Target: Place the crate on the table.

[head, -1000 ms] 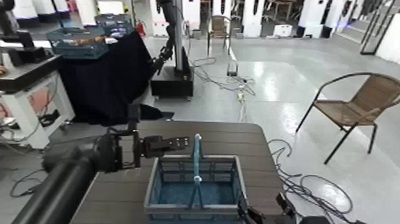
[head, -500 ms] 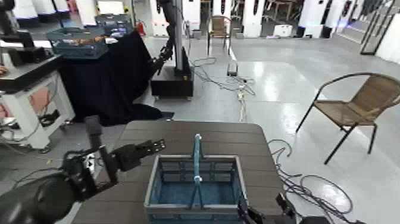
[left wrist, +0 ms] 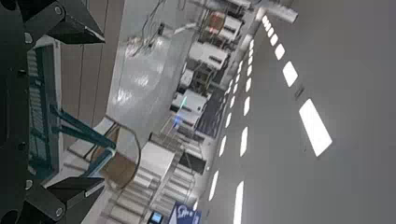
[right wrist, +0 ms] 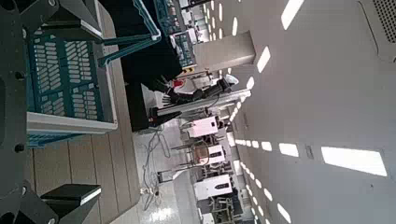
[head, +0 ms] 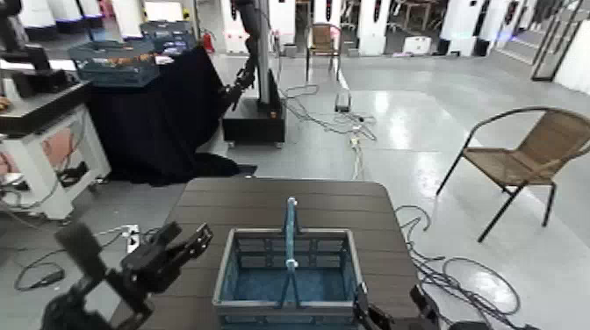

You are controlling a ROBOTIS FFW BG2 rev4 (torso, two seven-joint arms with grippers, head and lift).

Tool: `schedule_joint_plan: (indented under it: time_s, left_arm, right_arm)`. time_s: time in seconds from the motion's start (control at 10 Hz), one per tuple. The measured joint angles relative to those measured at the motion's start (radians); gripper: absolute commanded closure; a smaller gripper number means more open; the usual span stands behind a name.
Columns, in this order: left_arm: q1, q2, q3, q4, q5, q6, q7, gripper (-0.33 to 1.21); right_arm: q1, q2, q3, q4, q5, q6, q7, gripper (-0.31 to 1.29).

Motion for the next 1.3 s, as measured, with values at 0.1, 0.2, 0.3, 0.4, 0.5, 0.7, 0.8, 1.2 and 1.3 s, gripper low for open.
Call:
schedule_joint_plan:
  time_s: [0.1,0.2,0.3,0.4,0.5,0.7,0.8,1.2,1.3]
  left_arm:
    - [0.065,-0.019,-0.011,-0.020,-0.041,-0.097,0.069,0.21]
    - [0.119,-0.039,-0.029,-0.024,-0.088,-0.198,0.127,0.21]
    - [0.163,-0.065,-0.040,-0.024,-0.146,-0.280,0.168,0.21]
    - [0.202,-0.091,-0.042,-0.022,-0.214,-0.344,0.195,0.21]
    - [0.235,-0.117,-0.036,-0.020,-0.270,-0.396,0.213,0.21]
    - [0.287,-0.152,-0.029,-0.017,-0.332,-0.463,0.239,0.21]
    - [0.304,-0.161,-0.032,-0.017,-0.347,-0.477,0.248,0.21]
    - [0.322,-0.168,-0.042,-0.014,-0.367,-0.496,0.251,0.21]
    - [0.323,-0.168,-0.043,-0.014,-0.368,-0.500,0.253,0.21]
  right_arm:
    - [0.001,0.000,-0.001,0.000,0.000,-0.003,0.000,0.15]
    - [0.003,0.000,-0.003,0.000,0.000,-0.006,0.001,0.15]
    - [0.004,-0.001,-0.006,-0.001,0.000,-0.009,0.000,0.15]
    - [0.006,-0.001,-0.009,-0.004,0.000,-0.009,0.000,0.15]
    - [0.008,-0.002,-0.012,-0.006,0.002,-0.009,0.000,0.15]
    - [0.014,-0.002,-0.017,-0.011,0.007,-0.006,0.000,0.15]
    - [0.016,-0.002,-0.019,-0.014,0.009,-0.003,0.001,0.15]
    - [0.017,-0.003,-0.020,-0.017,0.011,0.005,0.001,0.15]
    - [0.017,-0.002,-0.020,-0.017,0.011,0.006,0.001,0.15]
